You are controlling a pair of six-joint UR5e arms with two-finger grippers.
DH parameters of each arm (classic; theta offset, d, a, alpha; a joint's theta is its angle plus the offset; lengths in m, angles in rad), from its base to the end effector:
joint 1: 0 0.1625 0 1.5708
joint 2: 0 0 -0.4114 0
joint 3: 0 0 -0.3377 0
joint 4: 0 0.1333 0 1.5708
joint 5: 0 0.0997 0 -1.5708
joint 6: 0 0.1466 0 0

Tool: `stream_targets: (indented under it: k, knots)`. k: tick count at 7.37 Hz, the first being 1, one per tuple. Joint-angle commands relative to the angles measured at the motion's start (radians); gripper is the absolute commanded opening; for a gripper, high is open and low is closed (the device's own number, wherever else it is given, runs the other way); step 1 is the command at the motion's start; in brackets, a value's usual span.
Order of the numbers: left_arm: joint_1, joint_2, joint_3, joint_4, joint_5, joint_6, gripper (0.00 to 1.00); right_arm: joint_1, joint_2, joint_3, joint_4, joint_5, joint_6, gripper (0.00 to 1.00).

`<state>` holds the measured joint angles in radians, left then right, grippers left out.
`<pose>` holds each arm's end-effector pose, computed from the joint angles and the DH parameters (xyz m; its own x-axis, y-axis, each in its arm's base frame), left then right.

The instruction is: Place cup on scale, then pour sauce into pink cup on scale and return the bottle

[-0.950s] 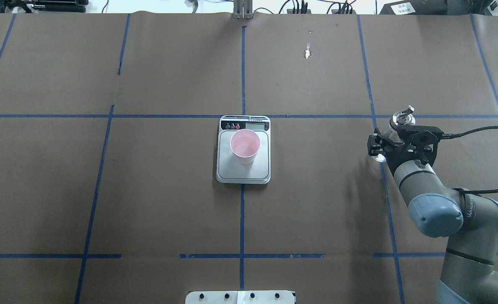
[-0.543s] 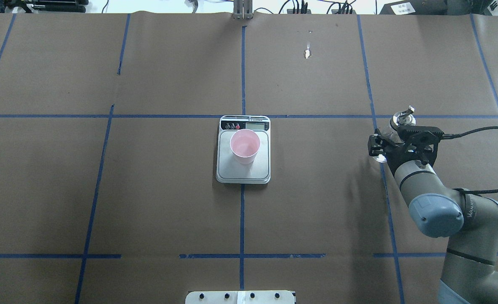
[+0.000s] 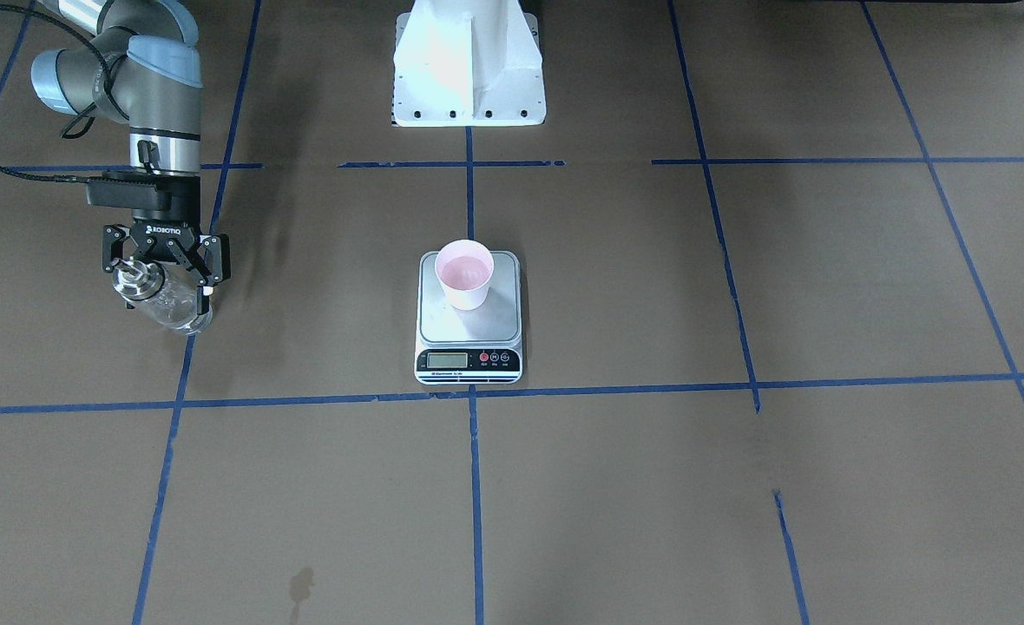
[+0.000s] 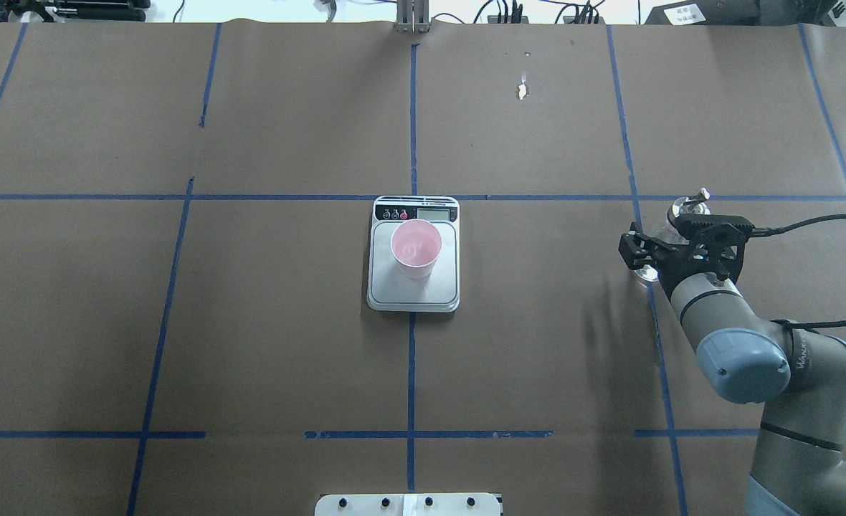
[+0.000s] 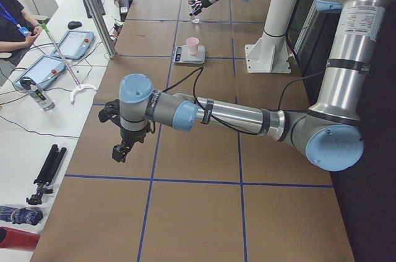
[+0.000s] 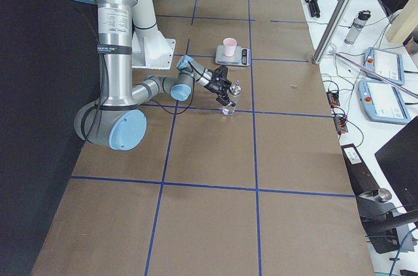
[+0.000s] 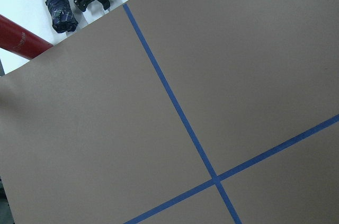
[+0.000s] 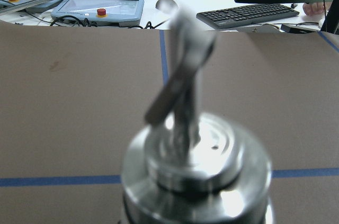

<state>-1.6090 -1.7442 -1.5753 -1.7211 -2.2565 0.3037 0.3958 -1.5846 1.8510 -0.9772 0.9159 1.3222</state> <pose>-0.0608 -0.5324 0.5832 0.7563 0.4493 -0.4756 -0.1991 0.8505 0.4869 -0.3509 -0.3879 0.4853 0.7635 0.1075 0.6368 -0.5611 0.5987 0.5716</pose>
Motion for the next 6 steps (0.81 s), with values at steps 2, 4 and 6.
stream_targets:
  k: [2, 4, 6]
  knots:
    - [0.000, -0.001, 0.000, 0.002, 0.000, -0.001, 1.00, 0.000, 0.000, 0.007, 0.000, 0.003, -0.001, 1.00]
    - [0.000, 0.000, 0.000, 0.000, 0.000, -0.001, 1.00, -0.003, -0.009, 0.010, 0.000, 0.004, -0.001, 1.00]
    - [0.000, 0.002, 0.000, 0.002, 0.000, 0.000, 1.00, -0.031, -0.066, 0.062, 0.000, 0.001, 0.000, 1.00]
